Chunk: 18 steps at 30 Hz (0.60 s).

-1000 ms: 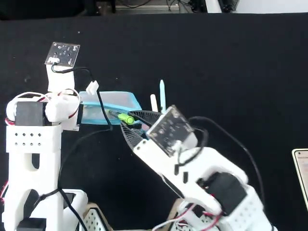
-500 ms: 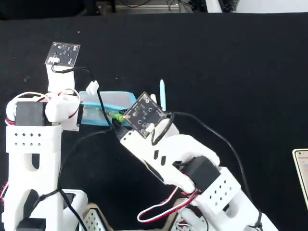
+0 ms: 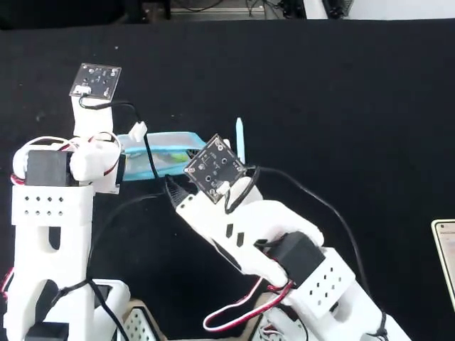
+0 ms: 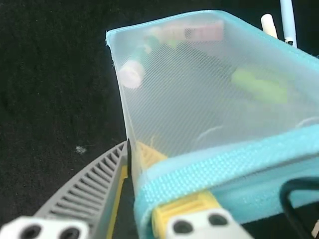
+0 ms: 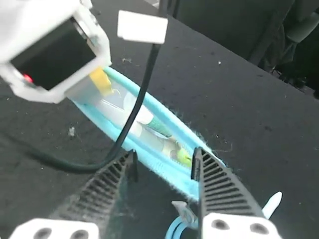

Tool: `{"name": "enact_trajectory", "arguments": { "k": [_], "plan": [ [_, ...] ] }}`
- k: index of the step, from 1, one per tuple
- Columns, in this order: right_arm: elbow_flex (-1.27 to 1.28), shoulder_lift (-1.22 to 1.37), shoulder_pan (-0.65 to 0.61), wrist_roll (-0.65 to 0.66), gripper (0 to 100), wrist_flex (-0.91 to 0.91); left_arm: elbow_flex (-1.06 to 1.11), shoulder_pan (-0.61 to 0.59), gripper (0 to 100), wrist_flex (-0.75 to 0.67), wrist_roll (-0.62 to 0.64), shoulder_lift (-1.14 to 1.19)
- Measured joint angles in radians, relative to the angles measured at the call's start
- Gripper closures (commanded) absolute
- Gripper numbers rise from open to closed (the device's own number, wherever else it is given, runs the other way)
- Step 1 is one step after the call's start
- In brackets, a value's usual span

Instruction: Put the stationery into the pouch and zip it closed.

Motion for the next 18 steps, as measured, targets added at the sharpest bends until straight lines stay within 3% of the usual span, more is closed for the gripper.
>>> {"name": "enact_trajectory", "arguments": {
  "k": [5,11,18],
  "plan": [
    [0.0,-0.115,0.028,-0.002,80.9,0.075,0.0,0.0,97,0.0,-0.002,0.0],
    [0.0,-0.261,0.284,-0.074,80.9,0.084,0.0,-0.002,97,0.0,-0.002,0.0],
    [-0.041,-0.147,0.486,-0.199,80.9,0.084,0.0,-0.002,97,0.0,-0.002,0.0]
  ]
}}
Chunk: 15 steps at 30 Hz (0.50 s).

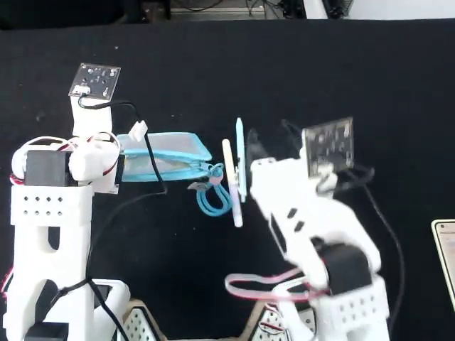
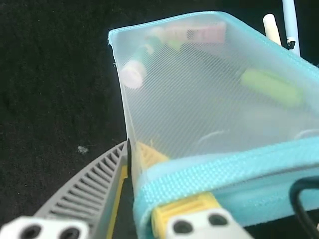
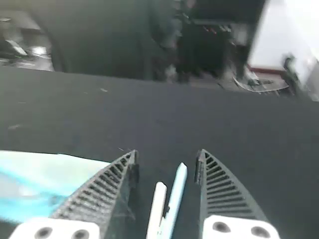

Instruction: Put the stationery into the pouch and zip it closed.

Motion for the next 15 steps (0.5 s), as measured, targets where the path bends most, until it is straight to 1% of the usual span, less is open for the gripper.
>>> {"name": "enact_trajectory", "arguments": {
  "k": [5,7,11,15],
  "plan": [
    [-0.005,0.222,0.114,-0.109,80.8,-0.074,0.0,0.0,97,0.0,0.0,0.0],
    [-0.005,0.321,0.135,-0.14,80.8,-0.117,0.0,0.0,97,0.0,0.0,0.0],
    [-0.005,0.493,0.141,-0.16,80.8,-0.209,0.0,0.0,97,0.0,0.0,0.0],
    [-0.005,0.612,0.146,-0.163,80.8,-0.301,0.0,0.0,97,0.0,0.0,0.0]
  ]
}}
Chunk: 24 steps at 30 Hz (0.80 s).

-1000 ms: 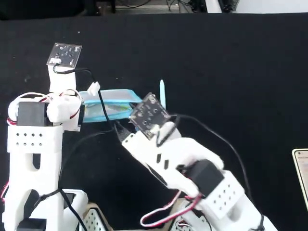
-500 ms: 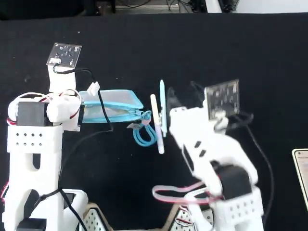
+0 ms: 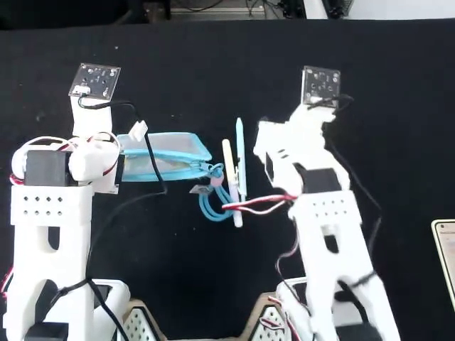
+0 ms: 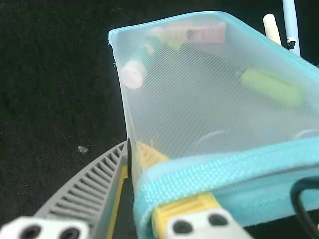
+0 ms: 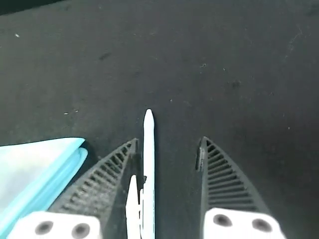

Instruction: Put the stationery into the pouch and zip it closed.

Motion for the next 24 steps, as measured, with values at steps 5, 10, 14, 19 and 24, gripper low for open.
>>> {"name": "enact_trajectory", "arguments": {
  "k": [5,10,14,19,24],
  "plan": [
    [0.015,0.078,0.002,0.0,80.8,-0.141,0.0,0.0,97,0.0,0.0,0.0],
    [0.137,0.074,0.002,0.0,80.8,-0.342,0.0,0.0,97,0.0,0.0,0.0],
    [0.193,0.057,0.002,0.0,80.8,-0.408,0.0,0.0,97,0.0,0.0,0.0],
    [0.172,0.075,0.002,0.0,80.8,-0.368,0.0,0.0,97,0.0,0.0,0.0],
    [0.017,0.253,-0.038,0.054,80.8,-0.247,0.0,0.0,97,0.0,0.0,0.0]
  ]
}}
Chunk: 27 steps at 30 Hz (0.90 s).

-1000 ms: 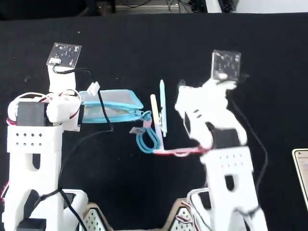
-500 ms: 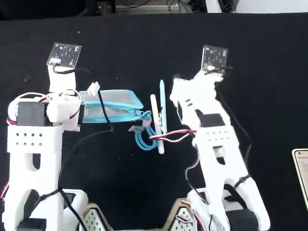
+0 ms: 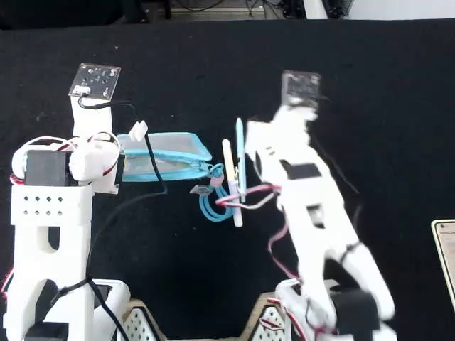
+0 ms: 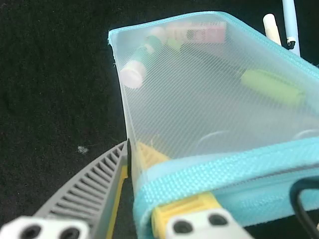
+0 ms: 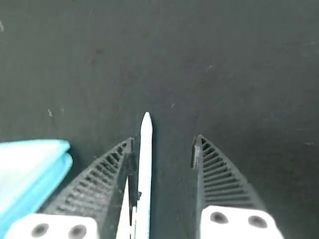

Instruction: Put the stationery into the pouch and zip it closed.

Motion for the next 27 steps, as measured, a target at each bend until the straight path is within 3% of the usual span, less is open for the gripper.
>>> {"name": "enact_trajectory", "arguments": {
  "k": [11,27],
  "plan": [
    [-0.342,0.446,-0.006,0.008,80.8,0.15,0.0,0.0,97,0.0,0.0,0.0],
    [-0.414,0.565,-0.08,0.02,80.5,0.087,0.012,0.0,97,0.0,-0.002,-0.006]
  ]
}}
